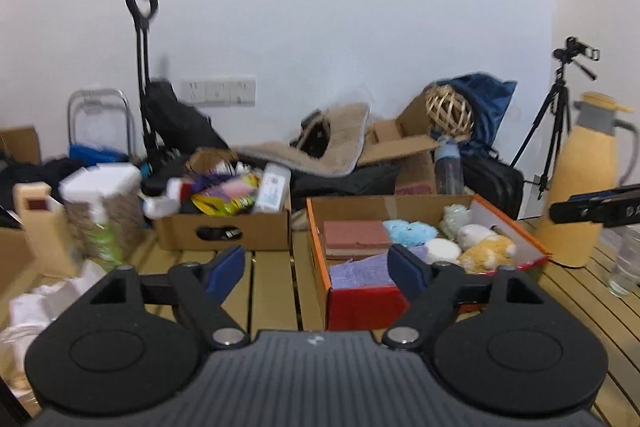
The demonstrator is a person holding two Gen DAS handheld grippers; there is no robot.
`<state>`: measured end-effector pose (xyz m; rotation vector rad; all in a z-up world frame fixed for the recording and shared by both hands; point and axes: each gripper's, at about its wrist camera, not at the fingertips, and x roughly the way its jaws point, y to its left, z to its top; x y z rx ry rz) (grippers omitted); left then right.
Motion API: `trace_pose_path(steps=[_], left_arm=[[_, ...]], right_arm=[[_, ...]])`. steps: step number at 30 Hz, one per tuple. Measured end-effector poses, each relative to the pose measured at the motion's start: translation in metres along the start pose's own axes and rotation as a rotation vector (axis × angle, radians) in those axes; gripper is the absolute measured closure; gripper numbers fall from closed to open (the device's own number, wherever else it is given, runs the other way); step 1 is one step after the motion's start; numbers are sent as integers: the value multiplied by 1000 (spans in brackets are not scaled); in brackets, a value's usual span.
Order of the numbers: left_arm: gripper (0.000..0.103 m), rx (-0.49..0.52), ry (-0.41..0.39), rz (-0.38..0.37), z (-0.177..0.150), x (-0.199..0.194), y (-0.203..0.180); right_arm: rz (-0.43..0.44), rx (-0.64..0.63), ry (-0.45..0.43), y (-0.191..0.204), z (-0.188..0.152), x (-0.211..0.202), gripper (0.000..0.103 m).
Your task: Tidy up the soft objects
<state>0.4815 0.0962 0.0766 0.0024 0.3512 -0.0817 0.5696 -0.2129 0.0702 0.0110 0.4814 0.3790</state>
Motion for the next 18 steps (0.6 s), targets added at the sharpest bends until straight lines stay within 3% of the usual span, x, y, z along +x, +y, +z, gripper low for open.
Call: trace_pose_path(steps=[2,11,18], left_arm=[[16,31,-39,0,-3,-36,-7],[9,81,-146,24,-44,-166,-42],[4,3,-131,24,-107,-241,-59]], right_arm=[[-2,-9,-32,2,-8,-35,27],[-9,-38,-112,30,-75,-166,19],[11,9,-116,63,-156,-237,15]])
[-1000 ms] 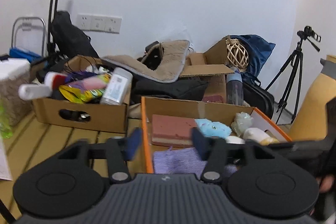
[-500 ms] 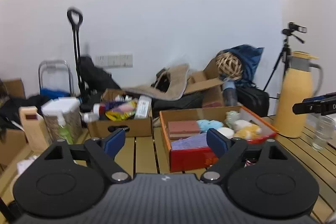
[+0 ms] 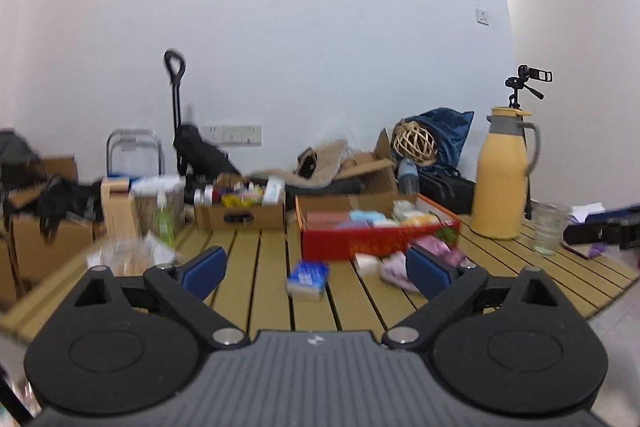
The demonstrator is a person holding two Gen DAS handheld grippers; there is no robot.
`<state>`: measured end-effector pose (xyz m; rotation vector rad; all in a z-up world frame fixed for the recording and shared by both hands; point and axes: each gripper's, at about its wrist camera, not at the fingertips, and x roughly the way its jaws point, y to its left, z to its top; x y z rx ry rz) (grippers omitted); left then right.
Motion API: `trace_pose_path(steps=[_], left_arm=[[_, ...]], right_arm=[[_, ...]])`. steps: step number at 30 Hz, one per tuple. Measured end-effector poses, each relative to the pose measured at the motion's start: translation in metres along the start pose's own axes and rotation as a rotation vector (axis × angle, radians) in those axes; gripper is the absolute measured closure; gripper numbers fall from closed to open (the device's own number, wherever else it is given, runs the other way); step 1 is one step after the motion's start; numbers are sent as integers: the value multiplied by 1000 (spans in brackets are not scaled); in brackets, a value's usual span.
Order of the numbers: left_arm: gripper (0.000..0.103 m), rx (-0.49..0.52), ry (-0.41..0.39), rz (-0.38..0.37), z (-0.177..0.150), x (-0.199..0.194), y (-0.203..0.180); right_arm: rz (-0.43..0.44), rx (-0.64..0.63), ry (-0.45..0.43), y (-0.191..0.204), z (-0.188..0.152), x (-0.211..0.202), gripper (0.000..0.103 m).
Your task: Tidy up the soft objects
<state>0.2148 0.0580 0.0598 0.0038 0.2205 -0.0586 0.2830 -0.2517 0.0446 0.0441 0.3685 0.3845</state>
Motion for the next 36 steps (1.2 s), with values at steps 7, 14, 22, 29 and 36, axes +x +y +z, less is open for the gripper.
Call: trace_pose_path(steps=[7,14,22,29,36], left_arm=[[1,-19,68,36,-26,-20,-4],[1,-33,81,22,-31,-3,-5],[1,-5,156,-57,-34,73,-25],[8,-22,191,-229,-16,195,-45],[28,-87,386,-408,-13,340,-55]], right_arm=[[24,100,39,2,-41,-31,14],[9,107,-1,3,-44,-19,15],[-53,134,25,-22,-48,40,22],[18,234,121,-49,-43,134,41],[147,436,239,-79,-30,241,51]])
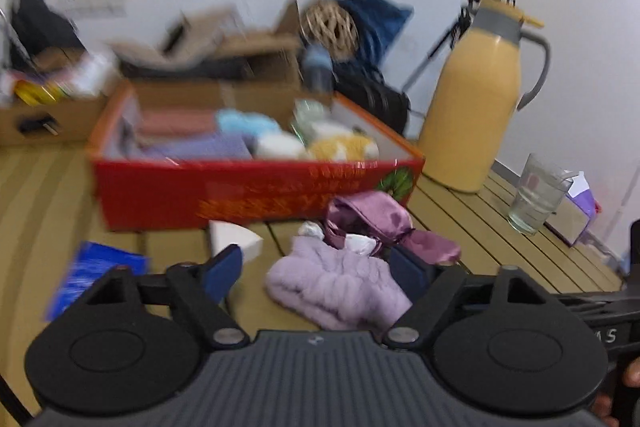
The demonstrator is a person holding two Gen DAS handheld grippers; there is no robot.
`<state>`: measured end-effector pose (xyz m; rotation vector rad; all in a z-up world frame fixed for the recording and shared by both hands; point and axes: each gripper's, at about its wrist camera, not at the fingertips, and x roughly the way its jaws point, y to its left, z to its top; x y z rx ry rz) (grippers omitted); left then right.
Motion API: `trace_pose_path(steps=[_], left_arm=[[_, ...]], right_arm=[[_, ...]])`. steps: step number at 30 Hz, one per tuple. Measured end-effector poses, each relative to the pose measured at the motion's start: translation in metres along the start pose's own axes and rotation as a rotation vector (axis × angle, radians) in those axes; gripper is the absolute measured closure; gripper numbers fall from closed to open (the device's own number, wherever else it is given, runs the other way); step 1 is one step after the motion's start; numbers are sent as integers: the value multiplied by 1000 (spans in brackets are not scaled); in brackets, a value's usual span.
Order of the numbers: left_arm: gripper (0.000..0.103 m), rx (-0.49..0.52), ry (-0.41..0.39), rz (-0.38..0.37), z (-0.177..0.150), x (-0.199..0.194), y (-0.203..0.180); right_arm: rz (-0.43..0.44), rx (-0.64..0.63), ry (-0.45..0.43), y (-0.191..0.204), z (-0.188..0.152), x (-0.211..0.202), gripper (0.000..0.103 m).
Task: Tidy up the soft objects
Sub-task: 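Grasp the lilac fluffy plush with both grippers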
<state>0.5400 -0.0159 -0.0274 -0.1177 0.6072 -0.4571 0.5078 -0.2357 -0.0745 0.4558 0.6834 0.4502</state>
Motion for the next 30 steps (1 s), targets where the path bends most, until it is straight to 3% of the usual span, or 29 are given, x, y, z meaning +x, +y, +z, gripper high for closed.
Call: trace_pose_path(steps=[1,3,6,8,10,12,14,17,19,21,25,27,30], left_arm=[[31,-13,27,-33,0,12,3],[57,-65,92,-41,-2,31,12],[62,-160,139,-64,-9,27,19],[62,-192,143,-118,-13,12,17],[60,-188,99,-104,-18,1,16],[48,-142,55,-59,-20,-5,15],[35,-165,45,-76,-19,-3,24],[33,-214,83,-104,-20,7,30],[42,-194,93,-104,-21,11,26],[59,-186,115,-125,-21,13,22],[73,-165,117,-89,-25,15,16],[80,-155,107,-85,-25,10,15],[83,-134,97,-79,-25,-1,9]], right_arm=[[-24,16,6,-4,5,9,51],[-35,46,18,-12,14,26,54],[-43,66,-19,-22,16,35,62],[-27,71,-24,-26,15,38,64],[-31,65,-34,-25,14,33,63],[-43,-5,-66,-16,12,21,63],[-49,-46,-93,-10,11,10,57],[-45,-38,-73,-13,9,9,51],[-33,26,-17,-22,7,17,52],[6,75,11,-28,5,23,54],[20,100,10,-29,3,26,70],[13,78,3,-23,2,25,73],[17,18,-14,-10,0,18,75]])
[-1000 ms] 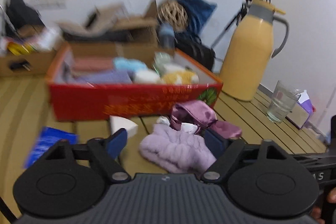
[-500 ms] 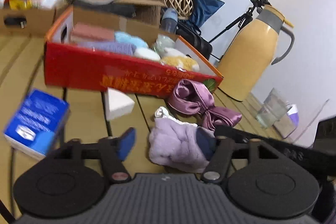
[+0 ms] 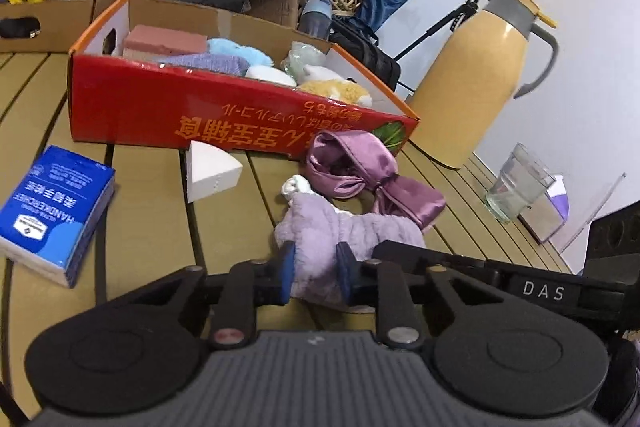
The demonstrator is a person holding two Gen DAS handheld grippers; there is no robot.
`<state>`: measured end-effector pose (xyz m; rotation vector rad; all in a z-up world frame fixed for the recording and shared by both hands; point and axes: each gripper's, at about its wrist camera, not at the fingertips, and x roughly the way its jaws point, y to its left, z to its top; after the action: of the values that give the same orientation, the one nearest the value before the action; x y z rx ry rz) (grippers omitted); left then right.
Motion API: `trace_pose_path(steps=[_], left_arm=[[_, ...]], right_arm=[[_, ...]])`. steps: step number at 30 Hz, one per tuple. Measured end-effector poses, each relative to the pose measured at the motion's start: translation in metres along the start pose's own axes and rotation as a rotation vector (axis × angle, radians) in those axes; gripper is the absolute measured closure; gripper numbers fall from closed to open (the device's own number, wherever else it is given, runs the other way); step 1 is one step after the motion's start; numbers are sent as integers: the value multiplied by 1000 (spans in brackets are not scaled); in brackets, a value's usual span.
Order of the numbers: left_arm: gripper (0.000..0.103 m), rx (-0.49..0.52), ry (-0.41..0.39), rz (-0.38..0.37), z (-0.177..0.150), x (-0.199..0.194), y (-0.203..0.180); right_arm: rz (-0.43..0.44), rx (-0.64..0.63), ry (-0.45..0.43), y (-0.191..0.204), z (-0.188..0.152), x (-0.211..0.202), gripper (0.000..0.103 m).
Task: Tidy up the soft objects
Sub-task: 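Carry the lilac plush into the cardboard box and open both grippers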
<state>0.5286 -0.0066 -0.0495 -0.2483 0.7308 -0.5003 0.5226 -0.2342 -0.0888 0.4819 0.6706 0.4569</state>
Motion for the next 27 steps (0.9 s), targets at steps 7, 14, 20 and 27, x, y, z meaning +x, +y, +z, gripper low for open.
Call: trace_pose_path(steps=[7,14,20,27], left_arm=[[84,39,-156,-24,33,-59,-28],[84,-18,-182,-6,121,-26,-12],[82,-123,-28,102,152,65,41],[57,-67,29,158,137,87,54]], right_arm=[[92,-85,-88,36,28,-39,77],[82,-158,-84,48,128,0,77],[-5,-147,119,19,175,105,76],[-142,-249,248,3,155,165,72]])
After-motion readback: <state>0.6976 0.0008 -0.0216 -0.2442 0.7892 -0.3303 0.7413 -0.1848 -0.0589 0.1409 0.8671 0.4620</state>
